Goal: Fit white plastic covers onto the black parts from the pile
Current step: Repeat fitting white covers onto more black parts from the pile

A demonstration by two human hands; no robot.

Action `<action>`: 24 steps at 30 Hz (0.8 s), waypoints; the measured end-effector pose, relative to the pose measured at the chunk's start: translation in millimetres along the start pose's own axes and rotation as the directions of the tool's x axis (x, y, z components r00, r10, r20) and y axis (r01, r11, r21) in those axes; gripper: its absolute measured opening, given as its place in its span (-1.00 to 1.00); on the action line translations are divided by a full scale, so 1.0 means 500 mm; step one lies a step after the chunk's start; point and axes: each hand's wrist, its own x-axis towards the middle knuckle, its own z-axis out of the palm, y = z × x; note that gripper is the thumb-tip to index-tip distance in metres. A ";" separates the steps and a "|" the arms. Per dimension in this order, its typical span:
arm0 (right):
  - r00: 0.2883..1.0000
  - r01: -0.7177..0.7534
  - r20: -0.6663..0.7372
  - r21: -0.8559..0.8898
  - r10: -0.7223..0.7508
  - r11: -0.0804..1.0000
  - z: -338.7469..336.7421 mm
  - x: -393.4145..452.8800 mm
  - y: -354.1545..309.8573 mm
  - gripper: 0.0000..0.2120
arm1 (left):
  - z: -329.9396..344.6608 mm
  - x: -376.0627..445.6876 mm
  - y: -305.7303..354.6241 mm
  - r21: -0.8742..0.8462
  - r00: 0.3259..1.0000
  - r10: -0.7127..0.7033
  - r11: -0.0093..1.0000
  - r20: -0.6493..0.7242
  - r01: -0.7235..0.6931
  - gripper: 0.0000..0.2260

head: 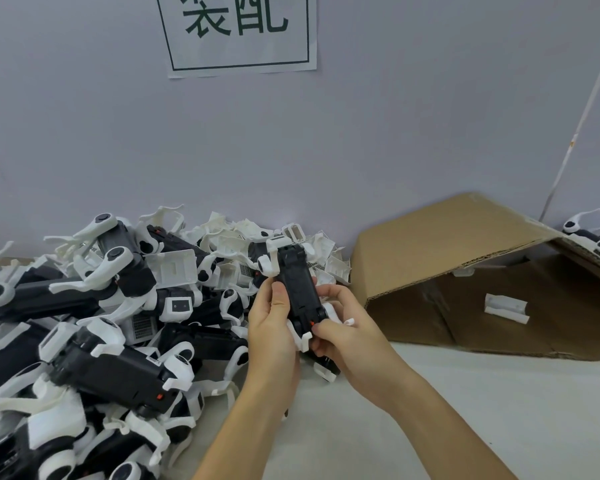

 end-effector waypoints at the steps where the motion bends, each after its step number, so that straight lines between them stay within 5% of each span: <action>1: 1.000 0.012 -0.009 -0.017 -0.012 1.000 0.000 -0.001 -0.002 -0.63 | 0.002 0.000 -0.004 0.021 1.000 0.018 1.000 0.006 -0.018 -0.69; 6: 0.998 0.013 -0.059 -0.071 -0.017 0.997 -0.004 -0.009 -0.016 -0.71 | 0.009 -0.006 -0.009 0.111 0.999 0.034 0.993 0.005 -0.034 -0.72; 11: 0.996 -0.055 0.051 -0.225 0.069 0.973 -0.035 -0.023 -0.060 -0.70 | 0.004 -0.004 0.008 -0.068 0.995 -0.082 0.995 -0.059 0.078 -0.77; 14: 0.999 -0.047 -0.007 -0.336 0.048 0.941 -0.077 -0.029 -0.090 -0.74 | 0.000 -0.003 0.019 -0.151 0.996 -0.091 0.985 0.000 0.090 -0.71; 21: 0.984 0.042 -0.126 -0.506 -0.122 0.861 -0.095 -0.022 -0.087 -0.82 | 0.001 -0.007 0.016 0.278 0.996 0.076 0.959 -0.052 -0.058 -0.72; 24: 0.967 0.047 -0.169 -0.616 -0.190 0.786 -0.090 -0.011 -0.062 -0.83 | -0.005 -0.002 0.016 0.288 0.996 -0.006 0.957 -0.092 0.032 -0.66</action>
